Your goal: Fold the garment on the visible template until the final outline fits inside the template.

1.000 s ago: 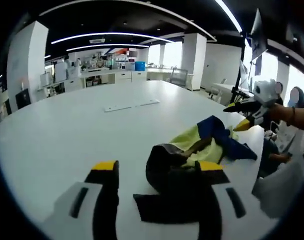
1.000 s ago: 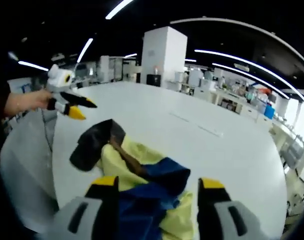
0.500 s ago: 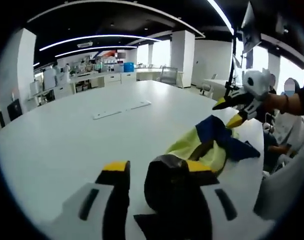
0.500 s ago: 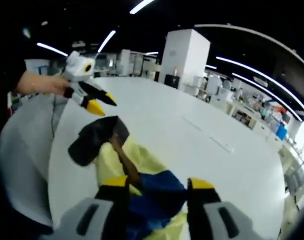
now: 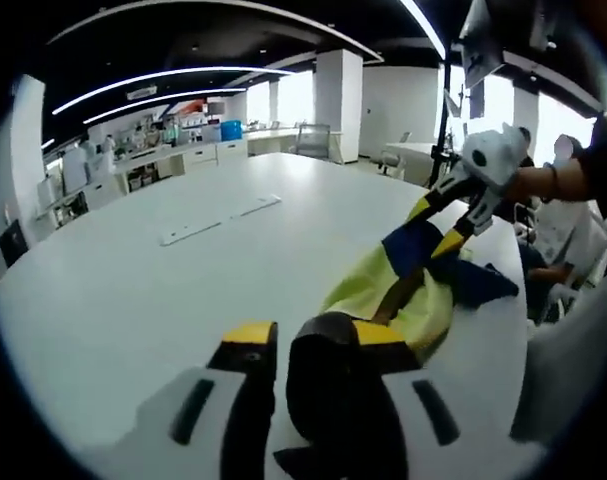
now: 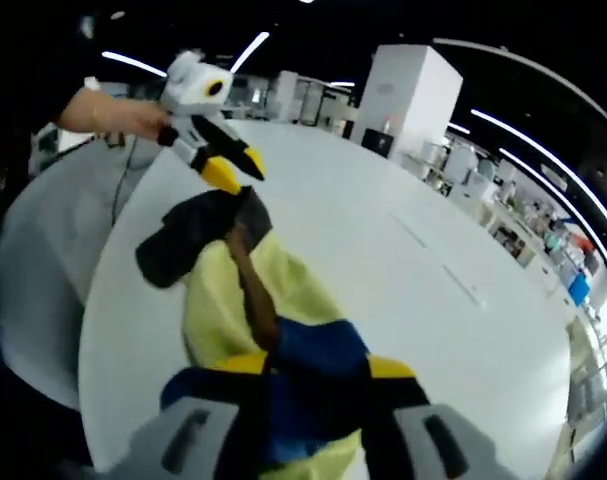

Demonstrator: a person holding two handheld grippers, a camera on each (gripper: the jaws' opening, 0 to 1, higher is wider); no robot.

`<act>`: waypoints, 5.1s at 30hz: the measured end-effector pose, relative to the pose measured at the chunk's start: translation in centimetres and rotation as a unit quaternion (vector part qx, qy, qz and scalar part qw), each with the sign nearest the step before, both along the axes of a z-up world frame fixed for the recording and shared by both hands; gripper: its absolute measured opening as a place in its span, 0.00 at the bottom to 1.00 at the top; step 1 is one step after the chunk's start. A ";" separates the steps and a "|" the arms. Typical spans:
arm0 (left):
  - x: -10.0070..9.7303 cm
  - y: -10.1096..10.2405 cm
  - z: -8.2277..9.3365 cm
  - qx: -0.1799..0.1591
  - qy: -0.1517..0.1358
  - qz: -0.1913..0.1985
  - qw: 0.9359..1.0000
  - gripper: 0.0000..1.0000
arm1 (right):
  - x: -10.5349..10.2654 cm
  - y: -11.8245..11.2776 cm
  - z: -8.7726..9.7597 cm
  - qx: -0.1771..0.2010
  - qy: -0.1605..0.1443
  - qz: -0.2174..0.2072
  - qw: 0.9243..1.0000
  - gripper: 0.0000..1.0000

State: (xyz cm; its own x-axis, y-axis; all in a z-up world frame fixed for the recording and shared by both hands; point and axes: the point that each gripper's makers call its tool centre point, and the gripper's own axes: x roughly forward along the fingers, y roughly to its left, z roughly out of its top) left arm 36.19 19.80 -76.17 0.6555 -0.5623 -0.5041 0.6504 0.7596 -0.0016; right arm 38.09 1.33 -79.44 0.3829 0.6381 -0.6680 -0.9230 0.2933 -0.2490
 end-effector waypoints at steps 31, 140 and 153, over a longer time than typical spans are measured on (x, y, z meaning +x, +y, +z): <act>1.5 1.6 -0.1 -0.004 0.017 0.009 1.000 0.00 | 1.5 0.6 3.4 0.102 0.009 -0.036 0.994 0.00; 3.1 5.3 0.8 -0.042 0.017 0.129 0.991 0.81 | 3.0 -0.3 5.0 0.155 0.146 -0.187 0.959 1.00; -1.8 3.3 0.6 -0.059 0.015 0.114 0.992 0.72 | -4.0 -1.7 2.6 0.160 0.204 -0.135 0.956 0.95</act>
State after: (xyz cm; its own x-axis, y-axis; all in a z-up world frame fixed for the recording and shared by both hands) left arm 34.40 23.07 -75.59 0.7581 -0.4575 -0.4647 0.4603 0.8802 -0.1156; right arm 34.05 -0.36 -76.83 0.3124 0.7493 -0.5839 -0.8035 0.5363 0.2584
